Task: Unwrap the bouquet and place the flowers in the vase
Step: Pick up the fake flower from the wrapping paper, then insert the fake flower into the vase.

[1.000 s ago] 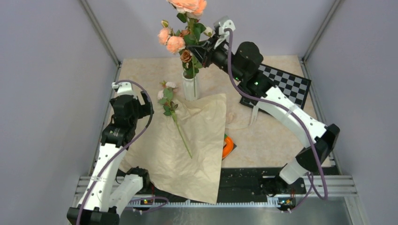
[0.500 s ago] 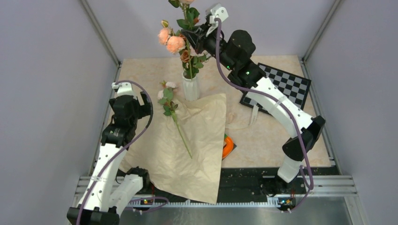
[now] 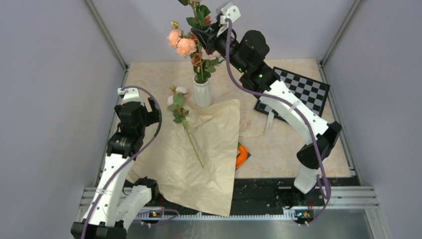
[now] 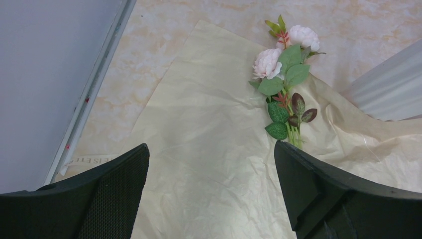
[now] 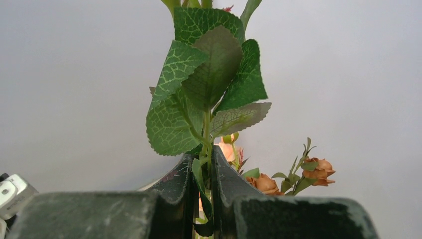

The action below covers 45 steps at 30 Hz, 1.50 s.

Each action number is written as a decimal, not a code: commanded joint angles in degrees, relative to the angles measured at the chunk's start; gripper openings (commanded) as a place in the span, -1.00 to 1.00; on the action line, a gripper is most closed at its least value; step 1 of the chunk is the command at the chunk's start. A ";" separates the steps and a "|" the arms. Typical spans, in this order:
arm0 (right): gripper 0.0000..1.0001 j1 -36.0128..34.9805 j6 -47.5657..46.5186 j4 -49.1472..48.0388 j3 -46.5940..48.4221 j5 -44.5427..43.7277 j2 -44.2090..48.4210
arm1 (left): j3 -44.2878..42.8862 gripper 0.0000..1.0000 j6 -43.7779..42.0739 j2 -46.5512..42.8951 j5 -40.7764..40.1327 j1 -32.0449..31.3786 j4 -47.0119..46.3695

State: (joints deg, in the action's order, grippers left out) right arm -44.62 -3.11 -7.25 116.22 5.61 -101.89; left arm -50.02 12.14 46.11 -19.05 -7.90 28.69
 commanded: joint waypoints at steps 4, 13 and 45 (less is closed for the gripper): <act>-1.00 -0.53 1.08 -8.77 -7.64 -0.85 1.34 | 0.43 0.97 -0.89 -0.50 -1.78 0.34 -1.70; -1.00 -0.47 2.67 -12.25 -15.02 -2.54 1.03 | 0.37 0.97 -1.07 0.46 -1.34 0.34 -1.70; -0.51 -0.48 8.04 -20.19 -32.11 -6.28 6.27 | 0.43 0.97 -1.42 2.00 -0.43 0.34 -1.70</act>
State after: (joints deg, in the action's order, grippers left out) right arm -44.62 4.47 -26.04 83.99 -0.78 -100.05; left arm -49.71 11.77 47.92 -19.88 -7.90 28.67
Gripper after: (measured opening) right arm 0.204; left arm 0.986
